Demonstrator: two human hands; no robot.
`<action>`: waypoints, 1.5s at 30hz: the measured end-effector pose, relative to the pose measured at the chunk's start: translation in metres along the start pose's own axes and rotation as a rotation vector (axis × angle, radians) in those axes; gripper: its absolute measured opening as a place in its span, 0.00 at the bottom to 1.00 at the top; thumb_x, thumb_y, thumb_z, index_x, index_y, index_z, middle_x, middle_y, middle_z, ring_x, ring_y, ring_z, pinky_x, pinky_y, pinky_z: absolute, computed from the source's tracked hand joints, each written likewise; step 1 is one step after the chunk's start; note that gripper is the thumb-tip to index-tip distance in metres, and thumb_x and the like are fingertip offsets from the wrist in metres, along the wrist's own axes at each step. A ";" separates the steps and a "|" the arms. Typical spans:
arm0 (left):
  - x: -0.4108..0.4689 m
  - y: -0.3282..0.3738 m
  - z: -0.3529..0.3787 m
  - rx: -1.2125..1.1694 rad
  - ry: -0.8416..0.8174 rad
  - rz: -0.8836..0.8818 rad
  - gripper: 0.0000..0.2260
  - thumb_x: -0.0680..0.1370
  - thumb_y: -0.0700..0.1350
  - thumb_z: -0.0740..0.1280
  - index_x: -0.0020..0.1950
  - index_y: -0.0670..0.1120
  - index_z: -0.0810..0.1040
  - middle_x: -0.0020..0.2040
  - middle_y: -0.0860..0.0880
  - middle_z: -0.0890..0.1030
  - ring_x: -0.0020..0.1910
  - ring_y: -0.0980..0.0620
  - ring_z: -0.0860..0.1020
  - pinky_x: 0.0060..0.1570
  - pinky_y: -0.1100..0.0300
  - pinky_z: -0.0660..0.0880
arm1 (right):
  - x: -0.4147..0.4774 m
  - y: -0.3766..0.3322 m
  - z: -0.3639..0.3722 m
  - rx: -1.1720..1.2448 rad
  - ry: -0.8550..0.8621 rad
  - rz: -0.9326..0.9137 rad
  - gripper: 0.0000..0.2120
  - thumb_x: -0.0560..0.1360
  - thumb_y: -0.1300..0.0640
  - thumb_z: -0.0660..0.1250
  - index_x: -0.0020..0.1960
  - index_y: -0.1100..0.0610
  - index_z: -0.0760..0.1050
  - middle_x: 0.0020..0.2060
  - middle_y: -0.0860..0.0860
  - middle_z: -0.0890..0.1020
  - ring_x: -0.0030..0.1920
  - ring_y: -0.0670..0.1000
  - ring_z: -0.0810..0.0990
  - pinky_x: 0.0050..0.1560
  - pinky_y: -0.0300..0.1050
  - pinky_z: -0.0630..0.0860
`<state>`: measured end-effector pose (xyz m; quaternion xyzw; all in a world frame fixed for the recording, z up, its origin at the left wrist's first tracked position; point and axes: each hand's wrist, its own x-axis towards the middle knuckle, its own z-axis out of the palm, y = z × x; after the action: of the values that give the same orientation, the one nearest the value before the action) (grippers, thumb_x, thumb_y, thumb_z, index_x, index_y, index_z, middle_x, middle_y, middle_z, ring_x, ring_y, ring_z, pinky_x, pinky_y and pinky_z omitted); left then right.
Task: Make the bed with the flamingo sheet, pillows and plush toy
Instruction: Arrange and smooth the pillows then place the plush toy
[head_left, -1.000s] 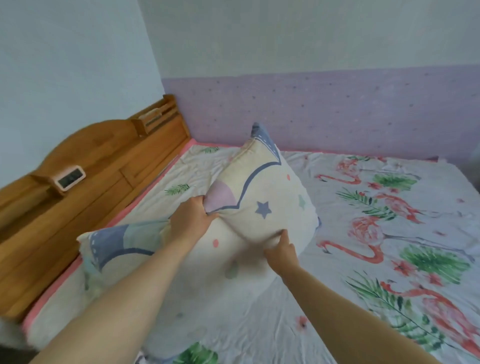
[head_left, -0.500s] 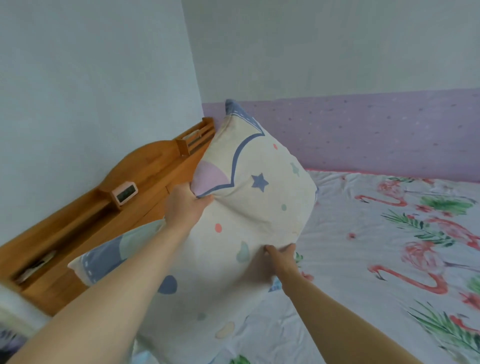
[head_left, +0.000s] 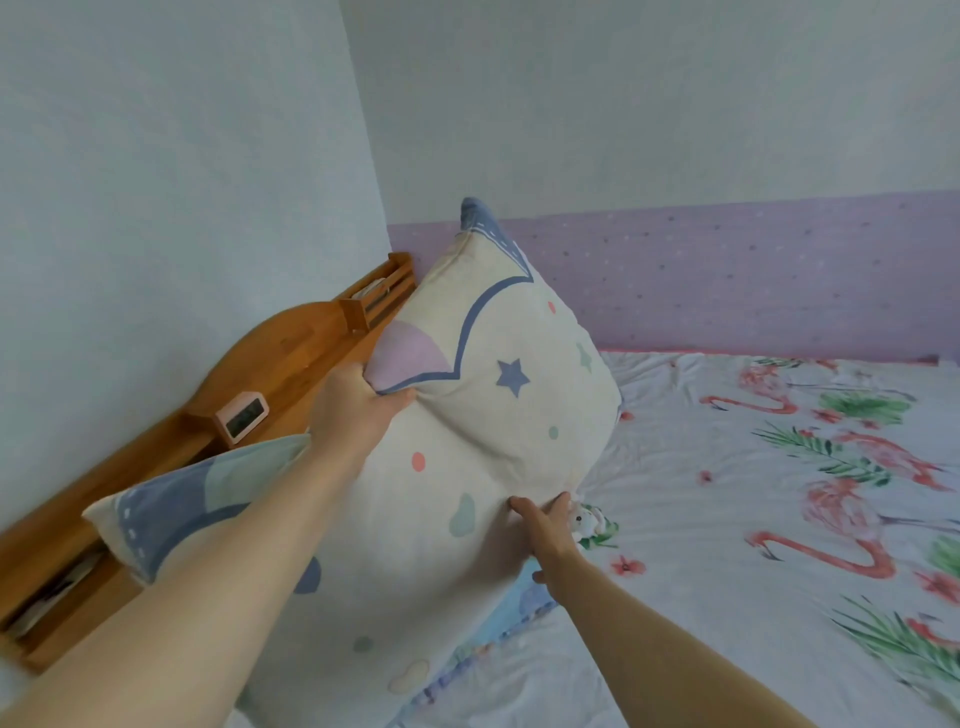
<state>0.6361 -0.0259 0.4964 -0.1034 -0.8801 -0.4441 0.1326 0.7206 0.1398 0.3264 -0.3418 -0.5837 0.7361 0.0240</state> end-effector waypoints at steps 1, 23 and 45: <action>0.002 -0.001 0.001 -0.011 0.004 0.002 0.17 0.69 0.49 0.76 0.51 0.40 0.78 0.48 0.45 0.81 0.47 0.42 0.79 0.46 0.49 0.80 | 0.002 -0.002 0.001 0.002 -0.015 0.014 0.44 0.70 0.45 0.69 0.75 0.48 0.45 0.74 0.53 0.60 0.69 0.61 0.65 0.62 0.62 0.68; 0.058 -0.079 -0.040 0.156 0.125 0.090 0.12 0.72 0.48 0.74 0.45 0.43 0.76 0.40 0.46 0.78 0.39 0.45 0.75 0.37 0.58 0.69 | 0.063 -0.021 0.085 -0.062 -0.033 -0.170 0.35 0.70 0.61 0.70 0.73 0.51 0.60 0.65 0.53 0.73 0.62 0.58 0.72 0.63 0.59 0.73; 0.195 -0.322 -0.126 0.473 -0.112 0.043 0.19 0.77 0.53 0.66 0.59 0.40 0.76 0.51 0.42 0.81 0.47 0.45 0.78 0.41 0.59 0.70 | 0.097 0.010 0.331 -0.418 0.239 -0.227 0.39 0.76 0.62 0.61 0.78 0.50 0.41 0.63 0.59 0.74 0.61 0.60 0.74 0.55 0.45 0.68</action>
<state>0.3734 -0.3033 0.3889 -0.1126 -0.9632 -0.2160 0.1134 0.4740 -0.0999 0.3000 -0.3563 -0.7506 0.5467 0.1040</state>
